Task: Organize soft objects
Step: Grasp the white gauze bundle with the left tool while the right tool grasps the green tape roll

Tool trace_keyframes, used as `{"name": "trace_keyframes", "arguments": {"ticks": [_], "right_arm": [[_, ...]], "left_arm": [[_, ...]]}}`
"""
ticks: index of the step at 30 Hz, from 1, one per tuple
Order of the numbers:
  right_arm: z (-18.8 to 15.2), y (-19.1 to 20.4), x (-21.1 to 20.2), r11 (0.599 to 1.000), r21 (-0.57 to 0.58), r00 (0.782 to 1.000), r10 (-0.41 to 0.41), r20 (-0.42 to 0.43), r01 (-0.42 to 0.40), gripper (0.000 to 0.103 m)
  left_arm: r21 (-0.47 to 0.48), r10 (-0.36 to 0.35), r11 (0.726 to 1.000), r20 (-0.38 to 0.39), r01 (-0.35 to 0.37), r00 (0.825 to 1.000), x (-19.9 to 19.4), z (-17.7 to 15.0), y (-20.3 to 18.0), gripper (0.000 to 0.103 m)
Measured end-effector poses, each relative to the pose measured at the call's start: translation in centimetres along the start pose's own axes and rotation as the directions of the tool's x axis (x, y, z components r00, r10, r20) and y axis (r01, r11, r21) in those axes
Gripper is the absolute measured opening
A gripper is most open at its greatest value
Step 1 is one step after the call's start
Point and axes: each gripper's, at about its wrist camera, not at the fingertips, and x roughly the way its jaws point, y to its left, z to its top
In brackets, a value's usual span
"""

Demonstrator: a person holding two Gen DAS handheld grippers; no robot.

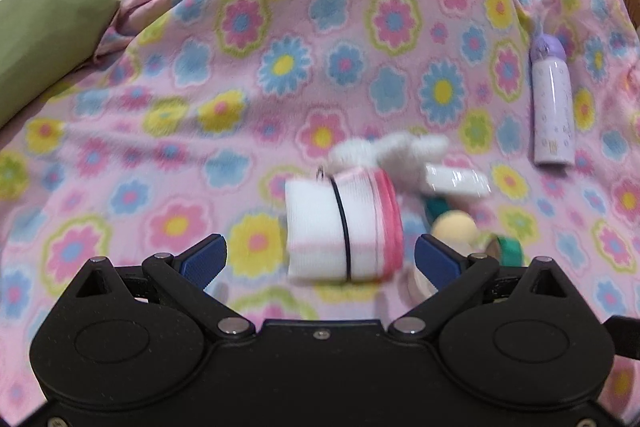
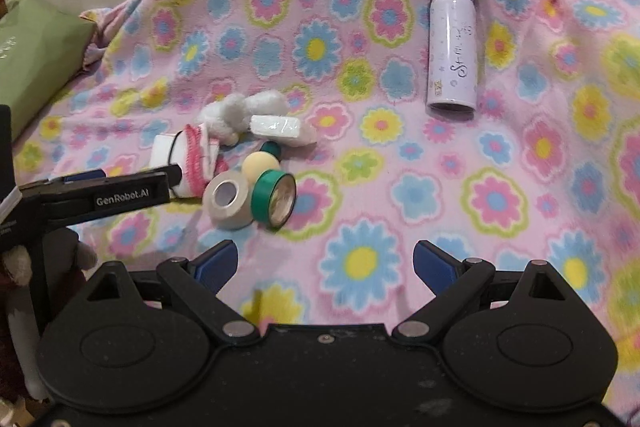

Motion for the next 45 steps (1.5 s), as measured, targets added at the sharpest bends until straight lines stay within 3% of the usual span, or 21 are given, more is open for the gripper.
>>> {"name": "trace_keyframes", "arguments": {"ticks": [6, 10, 18, 24, 29, 32, 40, 45], "right_arm": [[1.5, 1.1, 2.5, 0.999, -0.042, 1.000, -0.016, 0.010, 0.016, 0.095], [2.2, 2.0, 3.9, 0.999, -0.045, 1.000, -0.009, 0.012, 0.009, 0.095], [3.2, 3.1, 7.1, 0.999, -0.032, 0.999, -0.044, -0.004, 0.044, 0.095], [3.2, 1.6, 8.0, 0.996, -0.014, 0.996, -0.085, -0.015, 0.085, 0.099], [3.4, -0.6, 7.1, 0.983, 0.042, 0.984, -0.179, 0.002, 0.179, 0.099], [3.4, -1.1, 6.6, 0.987, 0.067, 0.988, -0.150, 0.018, 0.149, 0.099], [2.3, 1.6, 7.8, 0.996, -0.041, 0.997, -0.082, 0.007, 0.082, 0.098], [2.1, 2.5, 9.5, 0.992, -0.084, 0.996, -0.090, -0.010, 0.089, 0.094]], "left_arm": [[-0.052, -0.040, 0.998, 0.055, 0.043, 0.998, 2.5, 0.9, 1.7, 0.097], [-0.054, -0.025, 0.998, 0.056, 0.028, 0.998, 4.3, 0.2, 2.2, 0.101], [-0.109, -0.090, 0.990, 0.045, 0.094, 0.995, 5.2, -0.4, 3.2, 0.101], [-0.157, -0.130, 0.979, 0.026, 0.133, 0.991, 5.6, -0.5, 4.0, 0.101], [-0.154, -0.126, 0.980, 0.028, 0.129, 0.992, 5.6, -0.5, 4.0, 0.101], [-0.154, -0.126, 0.980, 0.028, 0.129, 0.992, 5.6, -0.4, 4.0, 0.101], [-0.155, -0.127, 0.979, 0.027, 0.130, 0.992, 5.7, -0.5, 4.1, 0.101], [-0.159, -0.129, 0.978, 0.027, 0.132, 0.991, 5.7, -0.5, 4.1, 0.101]]}}
